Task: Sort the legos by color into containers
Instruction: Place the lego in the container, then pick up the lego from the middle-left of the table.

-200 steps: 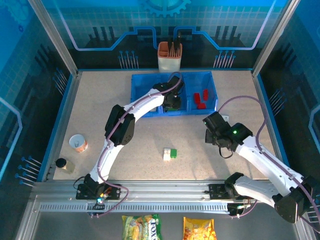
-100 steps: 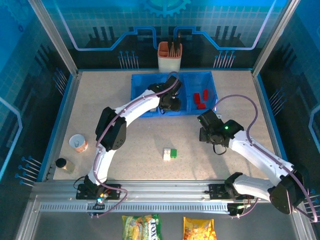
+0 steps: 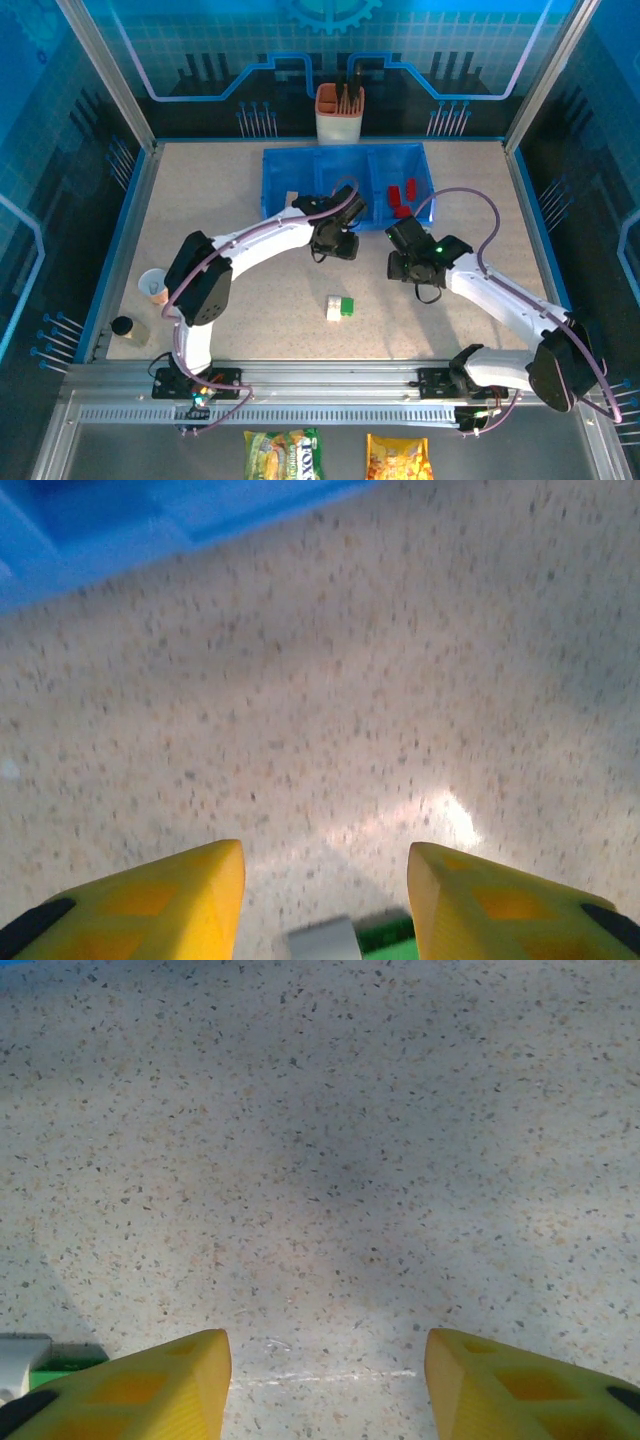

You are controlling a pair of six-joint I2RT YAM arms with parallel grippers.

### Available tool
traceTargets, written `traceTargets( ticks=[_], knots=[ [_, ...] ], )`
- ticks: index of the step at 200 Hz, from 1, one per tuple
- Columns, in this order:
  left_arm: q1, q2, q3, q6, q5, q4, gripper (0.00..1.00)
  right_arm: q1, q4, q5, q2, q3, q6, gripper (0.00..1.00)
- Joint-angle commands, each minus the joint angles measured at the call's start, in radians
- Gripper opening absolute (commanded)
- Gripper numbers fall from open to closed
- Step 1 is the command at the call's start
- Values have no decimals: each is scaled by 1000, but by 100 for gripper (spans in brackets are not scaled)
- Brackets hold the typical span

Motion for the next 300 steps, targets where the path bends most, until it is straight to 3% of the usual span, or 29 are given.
traceTargets(
  ticks=[1, 106, 210, 258, 300],
  knots=[
    [-28, -64, -66, -64, 13, -24, 48, -2, 34, -18, 15, -11, -17, 55],
    [-126, -160, -325, -230, 48, 44, 53, 25, 59, -30, 47, -10, -17, 54],
    [-145, -160, -423, -278, 119, 130, 69, 52, 61, -19, 60, -5, -8, 54],
    [-145, -137, -421, -279, 124, 131, 71, 55, 60, -16, 58, -15, 0, 54],
    [-145, -120, -415, -282, 123, 122, 65, 55, 59, -12, 63, -11, -5, 54]
  ],
)
